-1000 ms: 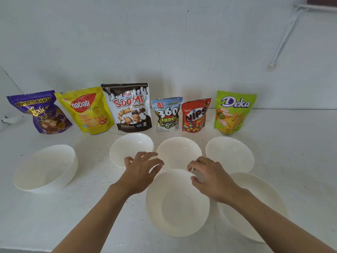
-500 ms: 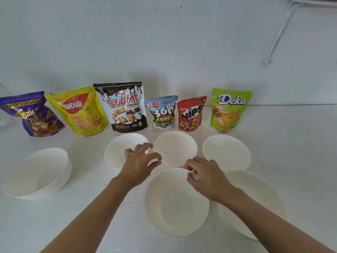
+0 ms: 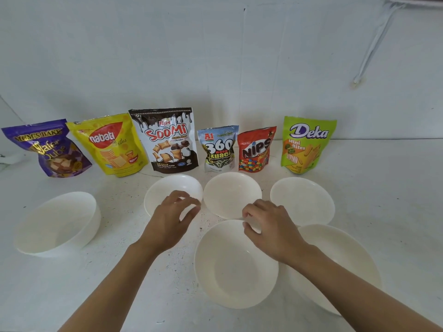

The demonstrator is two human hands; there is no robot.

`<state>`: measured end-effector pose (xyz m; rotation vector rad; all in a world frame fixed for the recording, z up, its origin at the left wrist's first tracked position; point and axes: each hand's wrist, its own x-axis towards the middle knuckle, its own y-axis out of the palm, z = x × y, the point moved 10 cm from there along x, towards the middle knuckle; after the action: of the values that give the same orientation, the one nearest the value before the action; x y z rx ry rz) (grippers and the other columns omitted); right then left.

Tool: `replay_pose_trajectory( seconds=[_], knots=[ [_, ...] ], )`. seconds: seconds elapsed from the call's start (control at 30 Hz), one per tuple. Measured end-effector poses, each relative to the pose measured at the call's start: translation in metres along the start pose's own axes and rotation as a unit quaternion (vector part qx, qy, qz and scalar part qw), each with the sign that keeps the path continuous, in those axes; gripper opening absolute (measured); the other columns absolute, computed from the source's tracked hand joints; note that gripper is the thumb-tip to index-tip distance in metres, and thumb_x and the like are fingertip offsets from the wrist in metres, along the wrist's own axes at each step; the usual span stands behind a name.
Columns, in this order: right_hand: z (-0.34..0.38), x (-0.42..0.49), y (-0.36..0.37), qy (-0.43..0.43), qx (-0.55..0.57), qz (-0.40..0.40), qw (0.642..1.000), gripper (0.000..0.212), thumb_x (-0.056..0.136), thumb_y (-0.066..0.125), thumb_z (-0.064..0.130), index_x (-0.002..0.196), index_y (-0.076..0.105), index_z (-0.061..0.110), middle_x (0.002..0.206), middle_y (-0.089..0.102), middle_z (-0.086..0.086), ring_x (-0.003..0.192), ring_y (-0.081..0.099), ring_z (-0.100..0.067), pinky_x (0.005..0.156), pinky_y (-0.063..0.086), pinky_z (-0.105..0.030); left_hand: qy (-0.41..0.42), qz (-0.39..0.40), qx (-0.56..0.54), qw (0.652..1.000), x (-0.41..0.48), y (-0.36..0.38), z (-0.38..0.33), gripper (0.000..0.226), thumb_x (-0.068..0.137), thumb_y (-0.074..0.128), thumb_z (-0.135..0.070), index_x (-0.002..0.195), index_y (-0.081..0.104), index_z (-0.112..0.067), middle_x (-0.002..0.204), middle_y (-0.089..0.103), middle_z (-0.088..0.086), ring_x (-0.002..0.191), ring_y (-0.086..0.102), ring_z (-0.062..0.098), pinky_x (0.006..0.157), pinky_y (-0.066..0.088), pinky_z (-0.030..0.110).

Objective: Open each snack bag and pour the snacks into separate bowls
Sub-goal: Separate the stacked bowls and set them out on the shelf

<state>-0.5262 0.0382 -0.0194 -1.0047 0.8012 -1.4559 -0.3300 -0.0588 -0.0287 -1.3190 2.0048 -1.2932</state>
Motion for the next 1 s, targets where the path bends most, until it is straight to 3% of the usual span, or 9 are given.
replay_pose_trajectory(
  seconds=[0.07,0.17,0.23,0.4,0.47,0.57,0.63,0.77,1.0],
  knots=[
    [0.010,0.005,-0.003,-0.013,0.015,-0.016,1.000,0.011,0.094,0.056,0.037,0.097,0.059,0.027,0.093,0.059,0.010,0.087,0.058,-0.014,0.077,0.046,-0.038,-0.004,-0.028,-0.031,0.999,-0.006,-0.019,-0.001,0.017,0.100,0.057,-0.032,0.095,0.072,-0.027,0.102,0.067,-0.008,0.089,0.063,0.008,0.081,0.052,0.031],
    [0.032,0.015,-0.011,-0.035,0.057,-0.049,0.997,0.017,0.096,0.057,0.037,0.084,0.058,0.024,0.079,0.058,0.011,0.073,0.057,-0.011,0.072,0.047,-0.036,-0.029,-0.074,-0.067,0.995,-0.020,-0.049,0.006,0.038,0.101,0.054,-0.035,0.064,0.055,-0.027,0.059,0.056,-0.014,0.060,0.056,0.008,0.059,0.041,0.020],
    [0.050,0.024,-0.015,-0.043,0.105,-0.062,0.992,0.031,0.097,0.055,0.040,0.073,0.054,0.021,0.068,0.055,0.009,0.064,0.054,-0.014,0.065,0.047,-0.034,-0.046,-0.111,-0.084,0.989,-0.032,-0.068,0.015,0.045,0.101,0.055,-0.035,0.059,0.049,-0.020,0.051,0.046,-0.008,0.052,0.045,0.012,0.052,0.031,0.019],
    [0.107,0.055,0.006,-0.083,0.129,-0.039,0.987,0.047,0.099,0.055,0.038,0.061,0.046,0.013,0.057,0.048,0.000,0.056,0.048,-0.018,0.055,0.043,-0.040,-0.088,-0.161,-0.105,0.977,-0.063,-0.111,0.052,0.040,0.099,0.057,-0.033,0.062,0.050,-0.019,0.051,0.043,-0.005,0.053,0.039,0.015,0.052,0.032,0.024],
    [0.133,0.068,0.021,-0.099,0.138,-0.019,0.985,0.039,0.097,0.061,0.034,0.065,0.054,0.013,0.063,0.053,0.002,0.060,0.052,-0.017,0.059,0.046,-0.038,-0.109,-0.166,-0.106,0.974,-0.075,-0.124,0.074,0.037,0.101,0.054,-0.033,0.067,0.052,-0.019,0.053,0.049,-0.003,0.053,0.043,0.015,0.053,0.035,0.024],
    [0.176,0.082,0.044,-0.138,0.159,0.026,0.977,0.009,0.093,0.065,0.019,0.085,0.063,0.020,0.080,0.061,0.008,0.070,0.059,-0.012,0.066,0.051,-0.031,-0.137,-0.168,-0.118,0.969,-0.094,-0.142,0.108,0.032,0.105,0.047,-0.027,0.074,0.053,-0.020,0.059,0.057,0.000,0.054,0.048,0.012,0.055,0.040,0.027],
    [0.205,0.089,0.059,-0.160,0.167,0.042,0.972,0.015,0.091,0.063,0.012,0.097,0.061,0.026,0.085,0.062,0.010,0.072,0.060,-0.011,0.068,0.052,-0.030,-0.151,-0.179,-0.111,0.966,-0.105,-0.156,0.129,0.024,0.104,0.047,-0.017,0.083,0.057,-0.022,0.063,0.061,-0.002,0.058,0.052,0.010,0.056,0.040,0.023],
    [0.248,0.108,0.089,-0.162,0.184,0.059,0.968,0.007,0.092,0.064,0.025,0.098,0.061,0.028,0.091,0.061,0.010,0.075,0.062,-0.011,0.072,0.055,-0.034,-0.164,-0.196,-0.049,0.966,-0.126,-0.179,0.175,0.018,0.096,0.059,-0.008,0.098,0.063,-0.025,0.083,0.064,-0.010,0.076,0.058,0.003,0.064,0.039,0.009],
    [0.291,0.142,0.143,-0.096,0.217,0.068,0.969,0.006,0.094,0.062,0.034,0.093,0.063,0.028,0.093,0.054,0.002,0.080,0.059,-0.015,0.077,0.053,-0.036,-0.258,-0.190,0.018,0.947,-0.148,-0.198,0.256,0.015,0.094,0.066,-0.023,0.109,0.067,-0.026,0.113,0.052,0.003,0.114,0.048,0.028,0.093,0.039,0.033]
  ],
)
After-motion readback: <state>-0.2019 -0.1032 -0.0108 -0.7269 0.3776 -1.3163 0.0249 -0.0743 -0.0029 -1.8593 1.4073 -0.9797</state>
